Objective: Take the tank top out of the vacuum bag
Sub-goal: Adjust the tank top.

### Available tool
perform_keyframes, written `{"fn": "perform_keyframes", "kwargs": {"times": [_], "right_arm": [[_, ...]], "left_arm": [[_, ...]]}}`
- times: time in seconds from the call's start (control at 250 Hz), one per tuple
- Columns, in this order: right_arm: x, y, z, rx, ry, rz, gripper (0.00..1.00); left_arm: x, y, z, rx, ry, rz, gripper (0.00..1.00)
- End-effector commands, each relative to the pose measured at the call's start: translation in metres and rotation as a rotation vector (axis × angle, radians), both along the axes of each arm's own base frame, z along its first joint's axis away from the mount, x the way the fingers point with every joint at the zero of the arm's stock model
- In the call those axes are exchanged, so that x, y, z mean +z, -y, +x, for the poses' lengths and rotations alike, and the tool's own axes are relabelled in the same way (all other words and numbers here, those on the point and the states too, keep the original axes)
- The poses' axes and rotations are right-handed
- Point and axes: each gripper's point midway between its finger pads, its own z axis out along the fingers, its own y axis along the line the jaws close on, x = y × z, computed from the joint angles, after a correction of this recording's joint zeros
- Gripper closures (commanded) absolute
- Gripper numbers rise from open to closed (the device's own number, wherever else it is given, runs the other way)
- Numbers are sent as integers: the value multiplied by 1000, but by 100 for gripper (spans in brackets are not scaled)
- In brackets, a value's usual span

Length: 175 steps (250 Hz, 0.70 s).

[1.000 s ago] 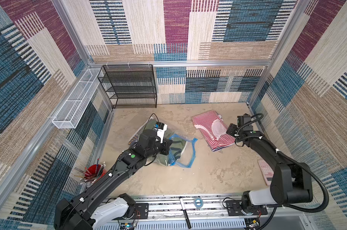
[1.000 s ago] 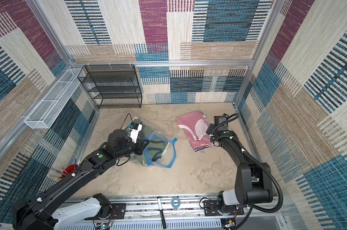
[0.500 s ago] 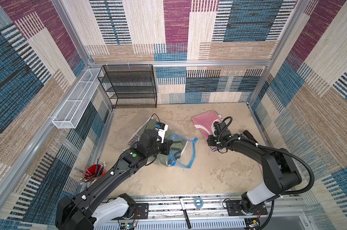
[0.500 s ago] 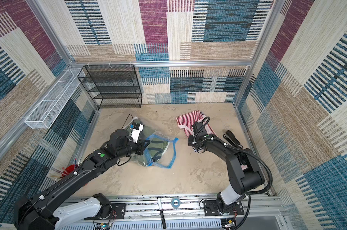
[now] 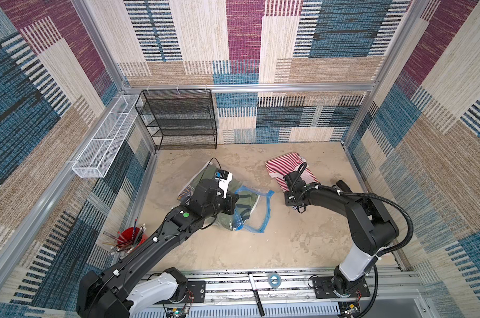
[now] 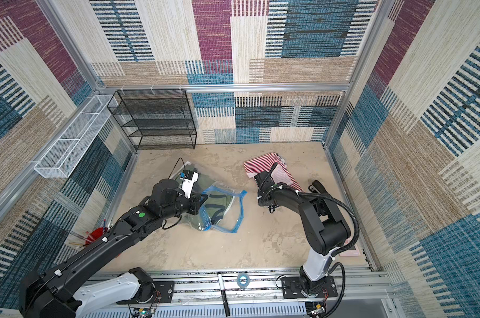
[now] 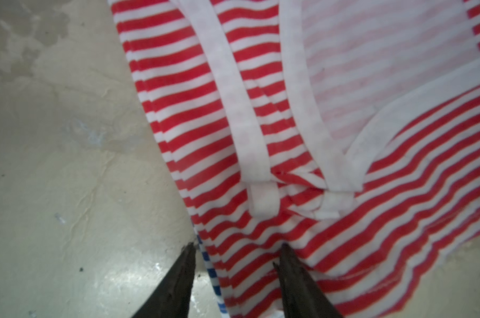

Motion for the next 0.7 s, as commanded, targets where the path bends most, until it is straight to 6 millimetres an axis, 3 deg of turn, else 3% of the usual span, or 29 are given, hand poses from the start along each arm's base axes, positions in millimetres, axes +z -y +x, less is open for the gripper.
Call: {"fn": "perform_keyframes", "kwargs": {"times": [0.0,0.52,0.58,0.696], "right_arm": [[-1,13,-1,-50,-1,-63,49],[18,7,5,-35,55,-22,63],[16,8,5,-35,52,-29,70],[13,9,5,-35,46,-35,94]], "left_arm": [[2,1,2,0,14,-4,100],[5,1,1,-7,17,-9,100],[8,4,1,-18,18,-14,100],[13,13,1,-62,9,-24,100]]}}
